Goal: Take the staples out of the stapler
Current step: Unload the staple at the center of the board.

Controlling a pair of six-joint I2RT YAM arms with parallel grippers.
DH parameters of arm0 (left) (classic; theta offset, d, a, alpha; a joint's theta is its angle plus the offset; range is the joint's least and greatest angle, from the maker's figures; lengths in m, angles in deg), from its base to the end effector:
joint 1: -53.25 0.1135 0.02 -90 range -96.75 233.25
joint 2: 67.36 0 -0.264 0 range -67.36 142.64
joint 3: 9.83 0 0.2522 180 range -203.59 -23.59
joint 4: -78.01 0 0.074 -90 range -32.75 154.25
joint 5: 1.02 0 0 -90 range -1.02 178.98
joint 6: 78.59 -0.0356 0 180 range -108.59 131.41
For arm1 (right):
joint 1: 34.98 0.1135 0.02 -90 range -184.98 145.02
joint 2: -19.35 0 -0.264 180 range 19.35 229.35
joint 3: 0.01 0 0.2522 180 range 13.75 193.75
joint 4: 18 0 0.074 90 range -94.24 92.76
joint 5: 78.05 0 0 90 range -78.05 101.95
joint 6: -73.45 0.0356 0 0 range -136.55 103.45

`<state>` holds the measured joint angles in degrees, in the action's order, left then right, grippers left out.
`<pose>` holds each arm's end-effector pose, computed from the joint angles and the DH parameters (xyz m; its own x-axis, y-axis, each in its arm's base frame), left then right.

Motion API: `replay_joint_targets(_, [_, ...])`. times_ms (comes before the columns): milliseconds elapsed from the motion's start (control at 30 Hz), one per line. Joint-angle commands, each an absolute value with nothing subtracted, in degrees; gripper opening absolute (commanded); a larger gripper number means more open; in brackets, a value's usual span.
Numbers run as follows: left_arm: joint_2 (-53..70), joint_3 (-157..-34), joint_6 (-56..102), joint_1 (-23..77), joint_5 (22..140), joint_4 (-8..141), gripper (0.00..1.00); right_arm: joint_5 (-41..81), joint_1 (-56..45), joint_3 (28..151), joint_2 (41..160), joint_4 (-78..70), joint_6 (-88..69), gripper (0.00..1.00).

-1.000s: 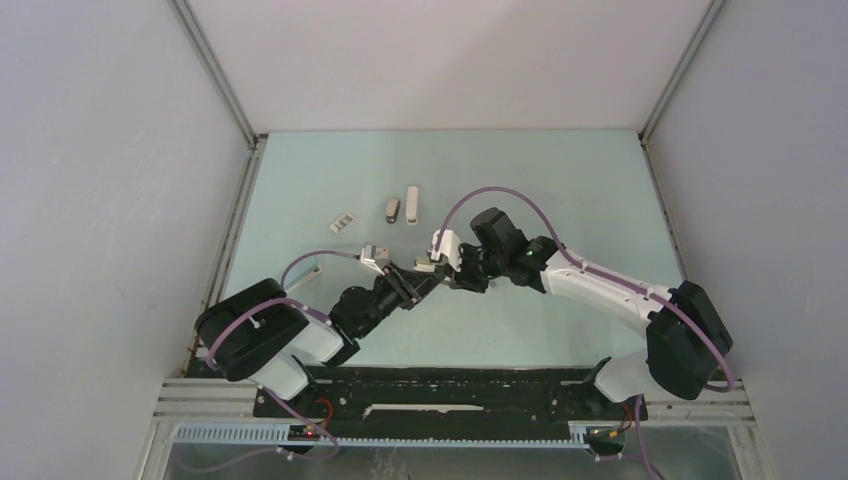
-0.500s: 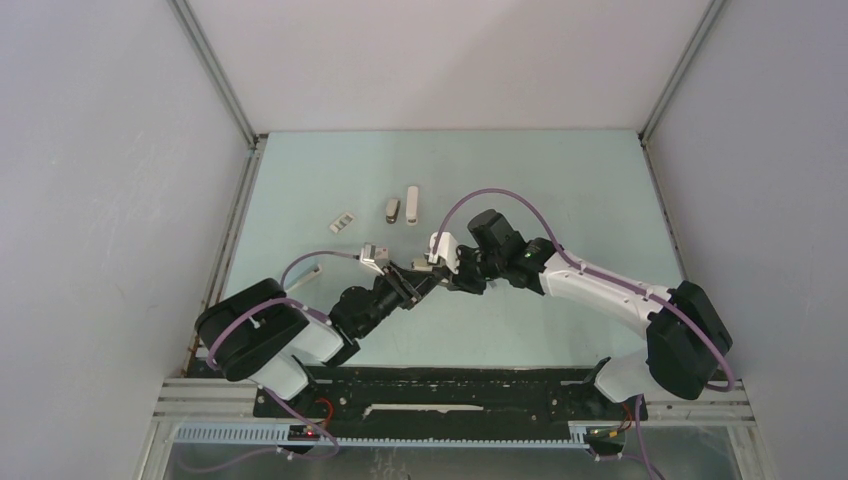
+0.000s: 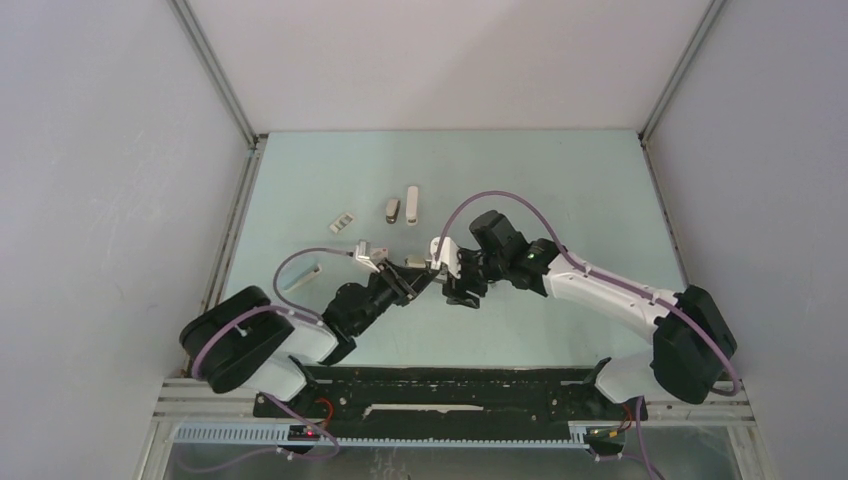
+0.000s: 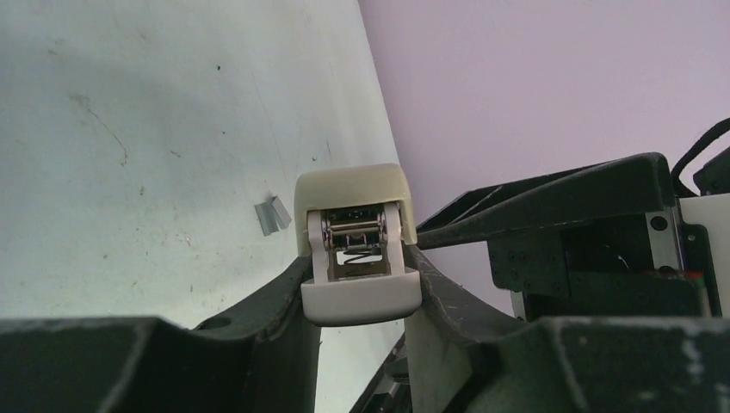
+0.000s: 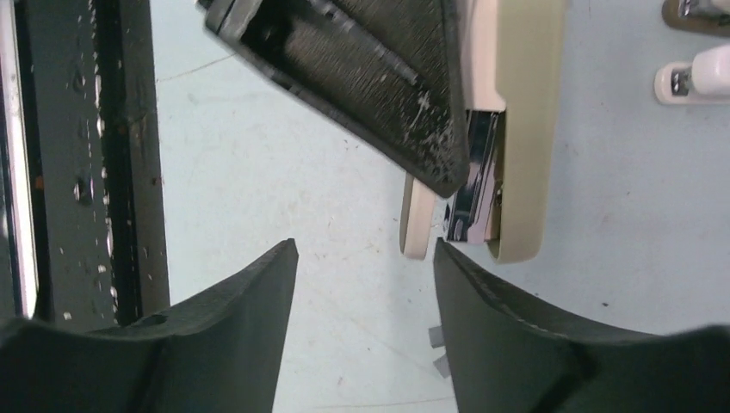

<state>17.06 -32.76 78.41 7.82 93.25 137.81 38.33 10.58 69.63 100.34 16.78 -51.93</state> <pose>0.1592 -0.1578 0.1514 -0.6140 -0.6848 -0.3926 0.2381 0.3135 -0.9192 0.1983 0.2248 0.2483 0.0836 -0.6555 -0.7505 -0.9895 0.0341 -0.1401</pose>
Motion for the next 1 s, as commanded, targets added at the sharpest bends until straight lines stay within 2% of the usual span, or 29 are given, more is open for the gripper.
replay_joint_targets(0, [8.62, -33.67, 68.64, 8.97, 92.05, 129.3, 0.0, 42.53, 8.82, 71.15, 95.54, 22.3, -60.43, 0.72])
replay_joint_targets(300, [-8.75, -40.97, 47.86, 9.01, 88.68, 96.22, 0.0, 58.14, -0.3, 71.13, 88.24, 29.51, -65.29, 0.78])
replay_joint_targets(467, [-10.22, -48.36, 31.64, 7.21, 83.53, 80.43, 0.0, 65.26, -3.76, 71.08, 88.95, 32.58, -66.38, 0.94])
replay_joint_targets(733, [-9.29, -52.15, 9.27, 0.48, 78.33, 75.33, 0.01, 69.09, -4.2, 72.81, 95.3, 35.63, -67.13, 0.97])
replay_joint_targets(967, [-5.9, -56.1, 2.41, 0.06, 72.44, 73.58, 0.02, 71.67, -2.94, 72.98, 100.58, 35.37, -66.67, 0.94])
